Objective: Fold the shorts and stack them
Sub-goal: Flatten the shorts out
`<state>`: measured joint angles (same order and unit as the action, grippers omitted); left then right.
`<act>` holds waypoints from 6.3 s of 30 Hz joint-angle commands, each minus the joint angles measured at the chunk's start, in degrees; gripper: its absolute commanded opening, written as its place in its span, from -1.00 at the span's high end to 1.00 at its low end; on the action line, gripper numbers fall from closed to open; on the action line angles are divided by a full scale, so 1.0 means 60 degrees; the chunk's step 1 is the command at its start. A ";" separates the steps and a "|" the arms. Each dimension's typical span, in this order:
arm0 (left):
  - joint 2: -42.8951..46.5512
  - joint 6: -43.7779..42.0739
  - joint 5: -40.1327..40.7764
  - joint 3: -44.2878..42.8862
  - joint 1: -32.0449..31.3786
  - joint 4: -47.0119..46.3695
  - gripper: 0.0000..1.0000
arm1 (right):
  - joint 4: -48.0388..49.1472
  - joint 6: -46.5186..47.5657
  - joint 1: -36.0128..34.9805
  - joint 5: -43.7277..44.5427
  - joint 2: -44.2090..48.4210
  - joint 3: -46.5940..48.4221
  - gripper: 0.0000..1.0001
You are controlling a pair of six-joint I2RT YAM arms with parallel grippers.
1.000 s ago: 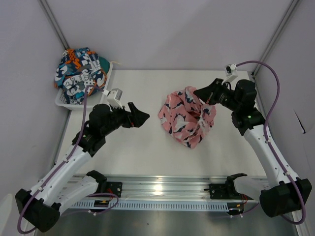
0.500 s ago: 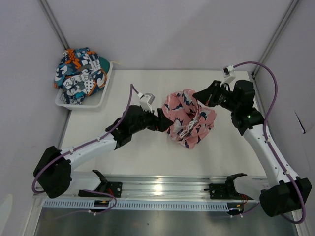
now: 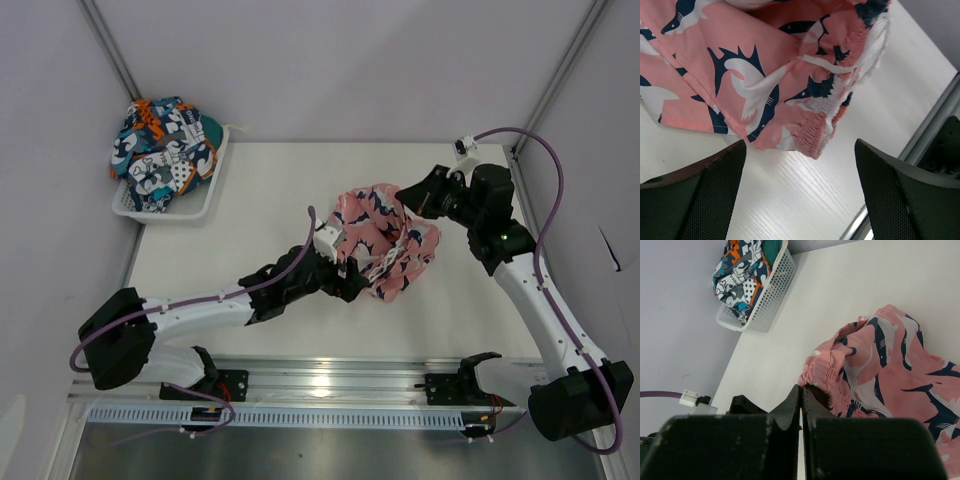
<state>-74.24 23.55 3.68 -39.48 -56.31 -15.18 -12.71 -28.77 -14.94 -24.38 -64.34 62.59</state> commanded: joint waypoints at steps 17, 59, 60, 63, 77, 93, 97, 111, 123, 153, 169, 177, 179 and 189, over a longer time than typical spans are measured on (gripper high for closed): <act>-0.3768 -0.0454 0.3145 -0.3393 -0.0954 0.1912 -0.25 | 0.0156 -0.0667 -0.0147 0.1088 0.0030 0.0335 1.00; 0.3141 -0.1023 0.0811 -0.9778 -0.1615 1.2125 1.00 | -0.4889 -0.3759 -0.0997 0.5530 0.3395 0.6812 1.00; 0.3289 -0.1068 0.0517 -1.0115 -0.1630 1.2139 1.00 | -0.4492 -0.3643 -0.0967 0.5296 0.3761 0.6621 1.00; 0.3569 -0.1230 -0.0042 -1.0834 -0.1615 1.2489 1.00 | -0.2443 -0.3525 -0.0632 0.4461 0.5284 0.5393 1.00; 0.3246 -0.2035 0.0133 -1.0281 -0.1615 1.2272 1.00 | 0.0881 -0.2954 0.1567 -0.4533 0.4304 0.1163 -0.12; 0.2646 -0.1992 0.0777 -1.1027 -0.1615 1.2520 1.00 | 0.0373 0.3589 -0.7621 0.0162 0.3254 -0.1642 -0.64; 0.2588 -0.1962 0.0939 -1.1041 -0.1630 1.2564 1.00 | 0.1048 0.4545 -0.9825 0.2083 0.2126 -0.1438 -0.78; 0.2690 -0.1830 0.1100 -1.0866 -0.1615 1.2608 1.00 | 0.3230 0.4752 -1.0928 0.4956 0.1245 -0.1408 -0.48; 0.2632 -0.1611 0.1787 -1.1288 -0.1630 1.3090 1.00 | 0.2021 0.5089 -1.0928 0.5381 0.1653 -0.1058 0.80; 0.1663 -0.1141 0.2173 -1.3004 0.0978 1.3634 1.00 | -0.3990 0.4591 -0.8643 0.5679 0.3133 0.3849 1.00; 0.2269 -0.1464 -0.0174 -1.2784 0.0992 1.2766 1.00 | -0.6126 0.3828 -0.8613 0.4919 0.2376 0.6590 1.00; -0.1188 -0.0747 -0.0541 -1.3223 0.4476 1.2009 1.00 | -0.4989 0.4314 -0.4389 0.4353 -0.1608 0.6913 1.00; -0.2170 -0.0441 -0.0775 -1.3340 0.5282 1.1600 1.00 | -0.4023 0.4006 -0.2656 0.3789 -0.2644 0.6912 1.00; -0.3726 -0.0789 -0.1200 -1.5420 0.6265 0.9695 1.00 | -0.0269 0.4400 -0.1451 0.3040 -0.4321 0.8111 1.00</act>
<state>-102.45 20.40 -3.64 -123.83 -19.66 51.94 -26.28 -3.77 -25.36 -3.14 -93.56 103.74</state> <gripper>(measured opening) 0.011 0.071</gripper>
